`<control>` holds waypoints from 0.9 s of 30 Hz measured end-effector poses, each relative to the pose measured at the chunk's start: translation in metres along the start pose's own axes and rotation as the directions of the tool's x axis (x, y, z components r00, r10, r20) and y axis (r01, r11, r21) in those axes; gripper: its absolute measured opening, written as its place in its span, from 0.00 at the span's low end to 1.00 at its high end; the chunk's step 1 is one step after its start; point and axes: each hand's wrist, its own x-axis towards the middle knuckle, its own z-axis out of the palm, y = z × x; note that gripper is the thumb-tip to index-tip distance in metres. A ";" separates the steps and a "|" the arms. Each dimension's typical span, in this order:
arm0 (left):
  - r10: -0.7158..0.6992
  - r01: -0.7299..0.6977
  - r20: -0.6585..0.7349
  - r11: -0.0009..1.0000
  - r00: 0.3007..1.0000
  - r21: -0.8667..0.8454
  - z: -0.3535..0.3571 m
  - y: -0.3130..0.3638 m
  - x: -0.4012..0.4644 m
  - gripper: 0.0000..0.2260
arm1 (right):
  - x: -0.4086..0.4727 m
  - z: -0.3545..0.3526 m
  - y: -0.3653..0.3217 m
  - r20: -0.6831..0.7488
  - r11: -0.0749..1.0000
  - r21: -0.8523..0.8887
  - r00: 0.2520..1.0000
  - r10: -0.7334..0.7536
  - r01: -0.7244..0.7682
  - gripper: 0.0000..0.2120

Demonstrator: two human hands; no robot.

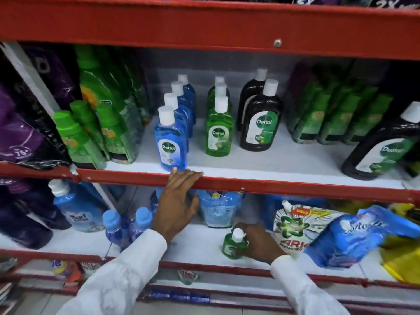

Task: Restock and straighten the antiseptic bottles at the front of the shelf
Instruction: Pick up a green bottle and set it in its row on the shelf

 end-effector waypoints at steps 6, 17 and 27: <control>-0.005 0.005 0.012 1.000 1.000 -0.005 -0.005 0.006 -0.001 0.26 | 0.000 -0.008 -0.007 -0.077 1.000 0.014 0.997 -0.006 0.007 0.20; 0.034 -0.038 -0.060 0.997 0.998 -0.066 -0.003 0.001 0.000 0.26 | -0.047 -0.157 -0.118 -0.471 0.945 0.175 0.867 -0.165 0.275 0.19; 0.028 -0.033 -0.041 0.992 0.999 -0.126 -0.005 0.000 0.002 0.27 | 0.016 -0.222 -0.179 -0.589 0.953 0.043 0.778 -0.218 0.300 0.16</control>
